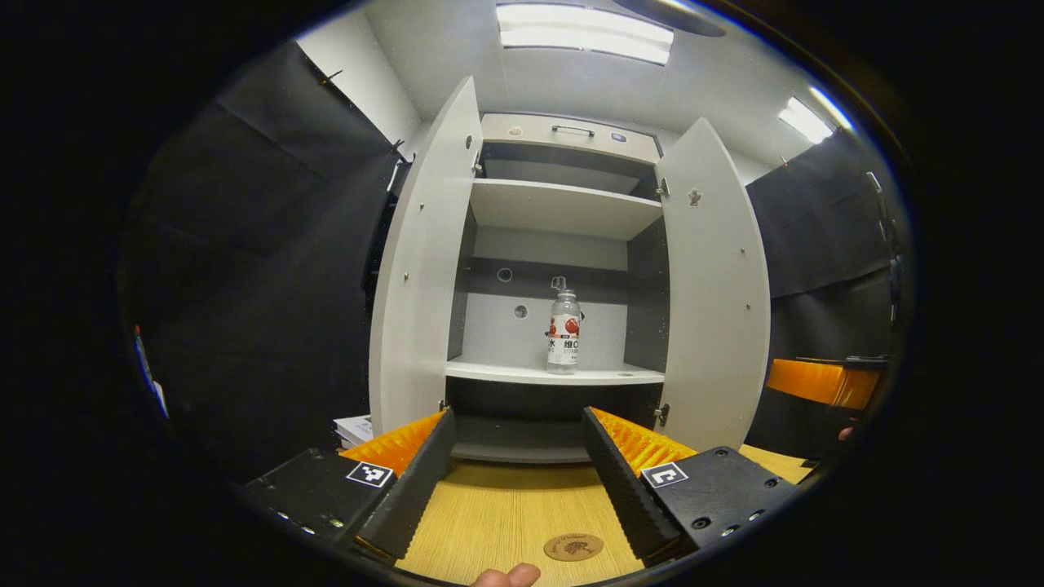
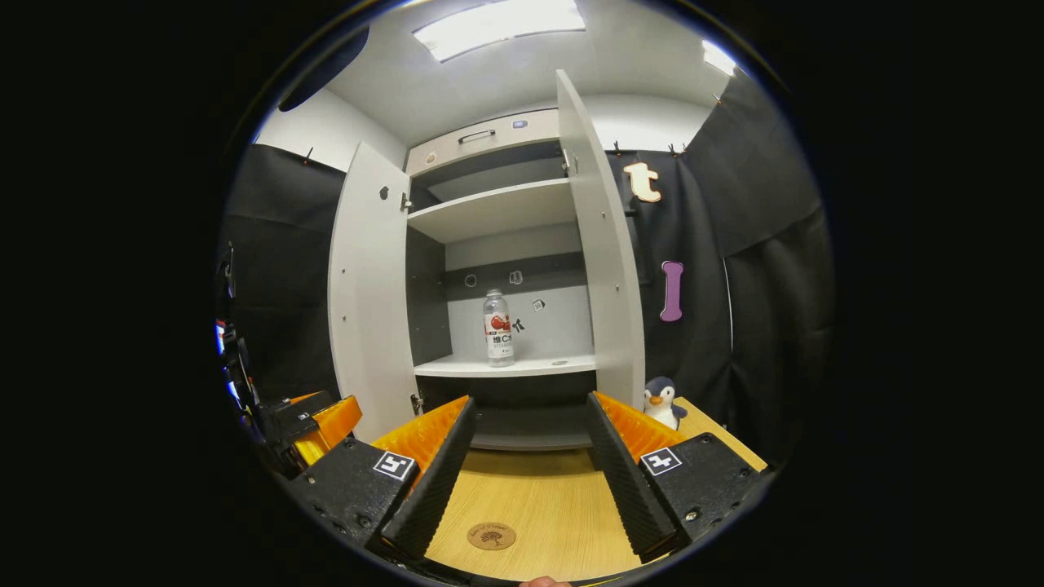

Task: Grasp the bottle in the cabinet with the left hand and place it on the coaster, then close the right door with the right hand and the left door with the left hand.

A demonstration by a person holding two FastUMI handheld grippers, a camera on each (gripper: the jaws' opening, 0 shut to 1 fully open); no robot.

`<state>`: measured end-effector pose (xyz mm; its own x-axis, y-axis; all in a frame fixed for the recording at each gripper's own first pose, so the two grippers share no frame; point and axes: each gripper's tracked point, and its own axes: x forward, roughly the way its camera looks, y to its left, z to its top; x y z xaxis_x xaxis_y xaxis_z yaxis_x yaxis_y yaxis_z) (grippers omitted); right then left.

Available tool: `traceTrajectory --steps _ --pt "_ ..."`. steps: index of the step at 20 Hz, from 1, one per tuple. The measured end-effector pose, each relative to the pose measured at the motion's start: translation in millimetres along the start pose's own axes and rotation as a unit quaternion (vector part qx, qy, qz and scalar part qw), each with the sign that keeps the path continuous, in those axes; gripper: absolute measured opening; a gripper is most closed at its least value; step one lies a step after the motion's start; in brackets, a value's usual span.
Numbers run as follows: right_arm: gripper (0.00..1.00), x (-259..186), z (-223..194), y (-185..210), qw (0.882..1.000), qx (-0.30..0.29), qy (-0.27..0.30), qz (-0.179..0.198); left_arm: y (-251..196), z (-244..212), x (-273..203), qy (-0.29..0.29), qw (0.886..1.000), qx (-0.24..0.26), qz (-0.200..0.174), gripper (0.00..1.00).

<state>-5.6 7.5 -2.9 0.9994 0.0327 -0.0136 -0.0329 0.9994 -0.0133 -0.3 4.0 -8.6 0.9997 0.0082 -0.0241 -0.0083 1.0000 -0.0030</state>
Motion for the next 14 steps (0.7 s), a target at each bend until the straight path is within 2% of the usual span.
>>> traceTrajectory --steps 1,6,7,8,9,14 --pt "0.83 0.5 0.4 0.8 1.000 0.000 0.001 0.001 1.2 0.3 1.6 0.000 1.000 0.000 0.001 0.95" --pt "0.83 0.3 4.5 -1.8 1.000 -0.007 0.001 0.000 2.5 0.3 3.5 -0.001 1.000 -0.001 0.000 0.99" --pt "0.83 1.3 4.9 -1.6 1.000 -0.007 0.002 0.000 3.4 0.3 3.5 -0.001 1.000 -0.001 0.001 0.95" --pt "0.83 0.4 5.8 -1.7 1.000 -0.007 0.003 0.000 4.3 -0.1 3.8 0.000 1.000 -0.001 0.002 0.99" --pt "0.83 1.2 6.5 -1.6 1.000 -0.008 0.004 0.001 4.5 -1.0 3.5 0.000 1.000 -0.002 0.002 0.95" --pt "0.83 4.0 8.6 1.1 1.000 -0.010 0.005 0.006 6.4 0.7 3.7 0.000 1.000 0.002 0.003 0.95"
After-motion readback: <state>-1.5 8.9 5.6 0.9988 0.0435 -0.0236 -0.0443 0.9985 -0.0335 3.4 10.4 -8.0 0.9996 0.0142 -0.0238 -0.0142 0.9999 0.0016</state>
